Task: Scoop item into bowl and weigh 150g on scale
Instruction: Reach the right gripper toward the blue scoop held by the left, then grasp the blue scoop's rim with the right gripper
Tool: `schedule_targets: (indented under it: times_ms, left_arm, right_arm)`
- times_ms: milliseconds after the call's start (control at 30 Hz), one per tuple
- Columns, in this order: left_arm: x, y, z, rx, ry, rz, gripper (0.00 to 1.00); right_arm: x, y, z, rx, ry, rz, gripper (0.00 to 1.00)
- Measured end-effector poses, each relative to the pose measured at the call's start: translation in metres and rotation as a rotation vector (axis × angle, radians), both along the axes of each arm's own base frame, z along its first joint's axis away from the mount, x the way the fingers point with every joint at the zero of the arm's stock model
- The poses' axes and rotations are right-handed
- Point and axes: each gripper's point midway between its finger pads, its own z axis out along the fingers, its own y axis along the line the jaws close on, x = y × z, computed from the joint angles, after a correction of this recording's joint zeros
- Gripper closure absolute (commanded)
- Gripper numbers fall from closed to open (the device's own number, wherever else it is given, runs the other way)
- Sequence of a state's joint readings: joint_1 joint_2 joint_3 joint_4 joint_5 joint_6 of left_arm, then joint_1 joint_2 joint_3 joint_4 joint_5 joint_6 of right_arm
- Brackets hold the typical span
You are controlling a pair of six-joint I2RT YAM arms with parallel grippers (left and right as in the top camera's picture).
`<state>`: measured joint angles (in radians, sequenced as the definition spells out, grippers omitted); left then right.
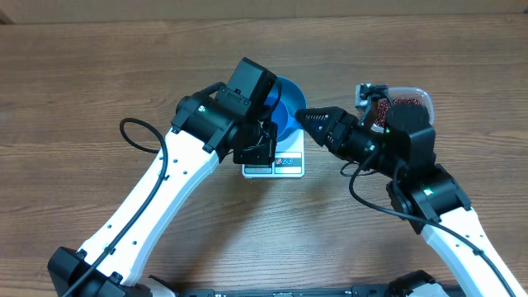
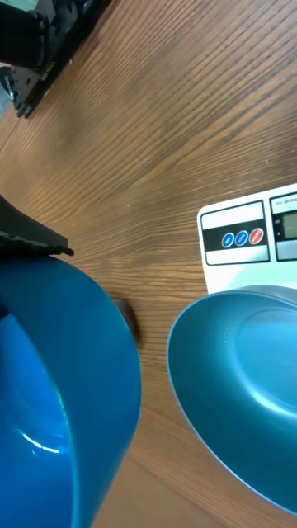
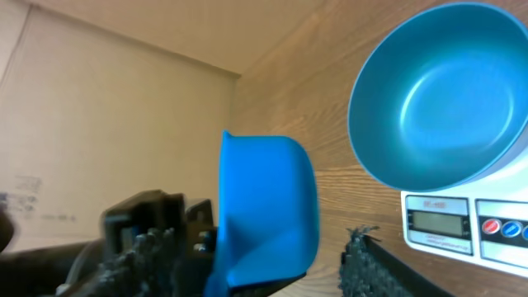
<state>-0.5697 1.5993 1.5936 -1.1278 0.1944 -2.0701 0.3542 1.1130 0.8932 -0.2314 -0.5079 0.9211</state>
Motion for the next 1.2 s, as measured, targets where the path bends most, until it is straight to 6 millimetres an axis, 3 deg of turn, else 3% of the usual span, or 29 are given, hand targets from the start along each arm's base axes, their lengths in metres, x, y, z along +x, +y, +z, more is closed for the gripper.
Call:
schedule_targets:
  times_ms: [100,267,400,533,900,1200]
  left_arm:
    - [-0.001,-0.001,0.000,-0.004,0.003,-0.002,0.96]
    - [-0.001,-0.001,0.000,-0.003,0.003,-0.002,0.96]
    - [-0.001,-0.001,0.000,-0.003,0.003,-0.002,0.96]
    - [0.000,0.001,0.000,0.003,-0.002,0.002,0.96]
    - [0.021,0.003,0.006,0.025,-0.099,0.038,0.95]
    - [0.027,0.007,0.007,0.033,-0.117,0.054,0.96]
  right_arm:
    - [0.003,0.001,-0.007,-0.008,0.018,0.001,0.43]
    - [0.005,0.005,0.003,0.013,-0.026,0.018,0.44]
    - [0.004,0.006,0.005,0.018,-0.033,0.027,0.53]
    - [0.003,0.006,0.005,0.021,-0.032,0.031,0.55]
    - [0.006,0.008,0.015,0.036,-0.074,0.034,0.57]
    - [0.009,0.009,0.024,0.051,-0.116,0.035,0.69]
